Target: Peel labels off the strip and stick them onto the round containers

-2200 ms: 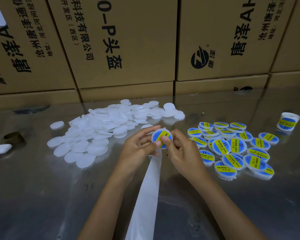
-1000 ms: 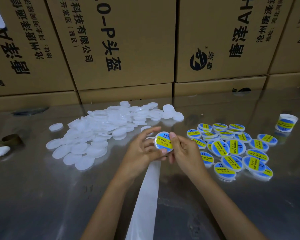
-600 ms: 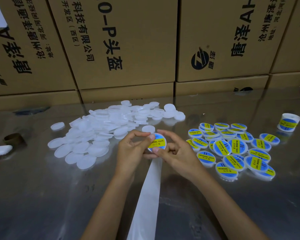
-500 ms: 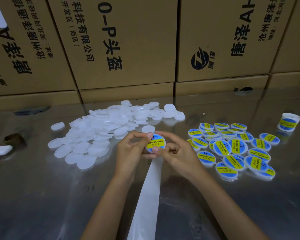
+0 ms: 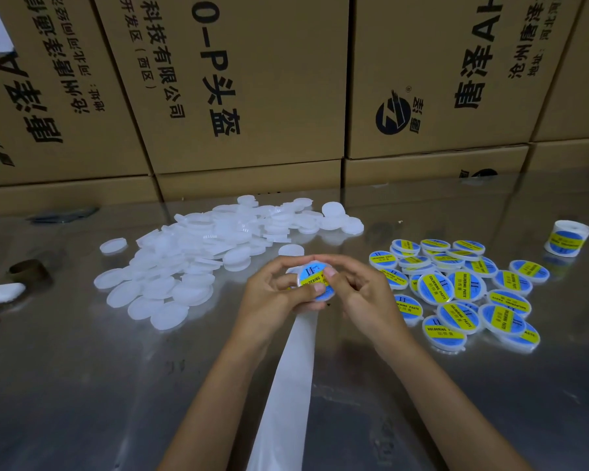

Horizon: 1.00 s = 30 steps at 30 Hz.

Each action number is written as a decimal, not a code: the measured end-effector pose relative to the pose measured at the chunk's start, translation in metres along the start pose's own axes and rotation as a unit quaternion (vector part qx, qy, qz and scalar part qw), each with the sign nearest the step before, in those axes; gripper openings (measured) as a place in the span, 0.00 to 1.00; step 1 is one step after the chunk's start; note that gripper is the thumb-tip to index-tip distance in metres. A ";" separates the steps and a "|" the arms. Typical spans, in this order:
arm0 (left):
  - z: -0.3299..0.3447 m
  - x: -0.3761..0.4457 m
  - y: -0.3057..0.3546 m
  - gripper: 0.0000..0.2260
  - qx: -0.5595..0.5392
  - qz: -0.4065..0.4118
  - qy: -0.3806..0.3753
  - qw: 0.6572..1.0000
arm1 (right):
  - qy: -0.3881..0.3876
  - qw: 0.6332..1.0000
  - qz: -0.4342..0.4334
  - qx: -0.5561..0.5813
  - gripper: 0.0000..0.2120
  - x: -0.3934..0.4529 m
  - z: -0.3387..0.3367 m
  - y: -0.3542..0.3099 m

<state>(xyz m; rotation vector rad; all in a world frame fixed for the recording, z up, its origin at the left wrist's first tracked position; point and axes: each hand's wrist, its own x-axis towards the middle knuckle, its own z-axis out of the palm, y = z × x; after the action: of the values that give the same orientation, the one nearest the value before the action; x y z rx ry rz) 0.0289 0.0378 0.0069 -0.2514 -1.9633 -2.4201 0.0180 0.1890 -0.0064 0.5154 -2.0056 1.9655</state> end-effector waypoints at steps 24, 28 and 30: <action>-0.011 0.004 0.004 0.19 -0.016 -0.060 -0.026 0.998 | -0.054 0.997 0.042 -0.023 0.25 0.001 0.000 0.006; -0.013 0.003 0.003 0.25 0.016 -0.046 -0.045 0.998 | -0.047 0.996 0.018 -0.068 0.27 0.000 0.001 0.011; -0.013 0.003 0.004 0.26 0.010 -0.043 -0.048 0.998 | -0.026 0.996 0.001 -0.090 0.27 -0.001 0.002 0.013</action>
<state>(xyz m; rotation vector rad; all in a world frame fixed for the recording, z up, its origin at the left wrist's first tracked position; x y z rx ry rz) 0.0253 0.0247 0.0083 -0.2947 -2.0786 -2.4827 0.0135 0.1867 -0.0186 0.5271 -2.1892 1.7665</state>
